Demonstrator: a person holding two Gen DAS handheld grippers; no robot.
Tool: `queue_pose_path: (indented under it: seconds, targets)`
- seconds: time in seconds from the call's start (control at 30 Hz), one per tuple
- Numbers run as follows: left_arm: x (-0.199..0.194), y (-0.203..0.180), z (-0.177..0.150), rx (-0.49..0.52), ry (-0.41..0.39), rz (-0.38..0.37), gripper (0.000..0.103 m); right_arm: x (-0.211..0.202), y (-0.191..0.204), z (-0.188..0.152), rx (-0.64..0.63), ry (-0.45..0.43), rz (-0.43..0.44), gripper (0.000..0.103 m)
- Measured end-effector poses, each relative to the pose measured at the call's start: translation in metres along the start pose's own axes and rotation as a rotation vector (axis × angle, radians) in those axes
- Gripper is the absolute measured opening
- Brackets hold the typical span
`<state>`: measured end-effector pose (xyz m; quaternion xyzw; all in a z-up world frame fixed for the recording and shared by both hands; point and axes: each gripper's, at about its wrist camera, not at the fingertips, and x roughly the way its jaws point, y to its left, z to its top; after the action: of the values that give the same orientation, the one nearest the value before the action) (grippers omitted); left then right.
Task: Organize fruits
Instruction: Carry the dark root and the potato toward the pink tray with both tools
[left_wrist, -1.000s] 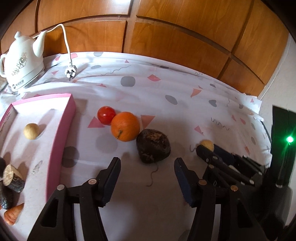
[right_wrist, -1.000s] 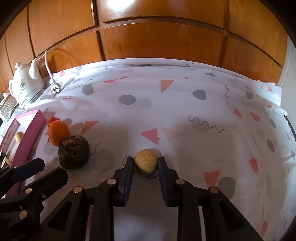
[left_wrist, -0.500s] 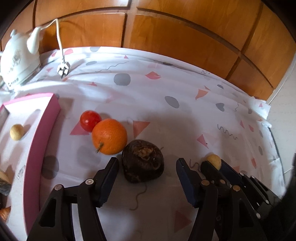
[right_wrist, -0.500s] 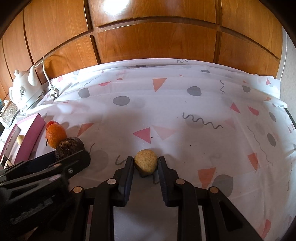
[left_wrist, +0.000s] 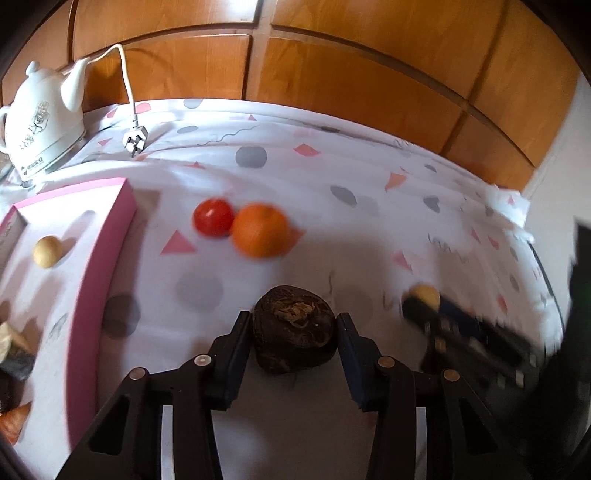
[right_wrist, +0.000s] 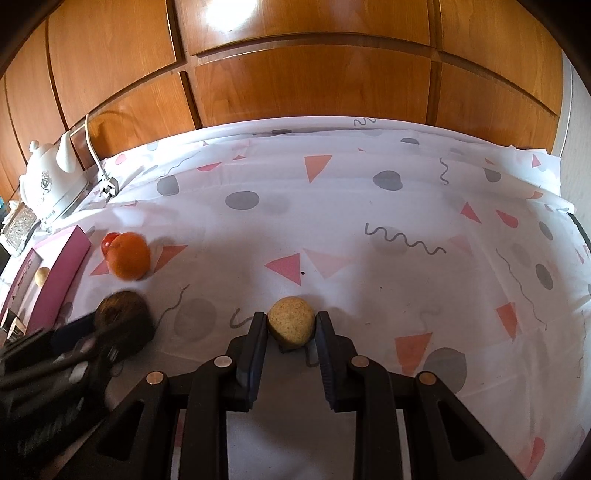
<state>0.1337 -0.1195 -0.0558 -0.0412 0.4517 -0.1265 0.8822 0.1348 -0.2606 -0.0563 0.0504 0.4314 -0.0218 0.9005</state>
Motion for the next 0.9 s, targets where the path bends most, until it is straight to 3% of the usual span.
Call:
queue_pose_path:
  seconds: [0.3, 0.9]
  targets:
    - [0.005, -0.005, -0.014, 0.121, -0.034, 0.044, 0.046, 0.002, 0.002, 0.000, -0.012, 0.007, -0.014, 0.027]
    - [0.005, -0.004, -0.015, 0.129, -0.050, 0.042, 0.047, 0.003, 0.003, 0.000, -0.018, 0.004, -0.022, 0.027]
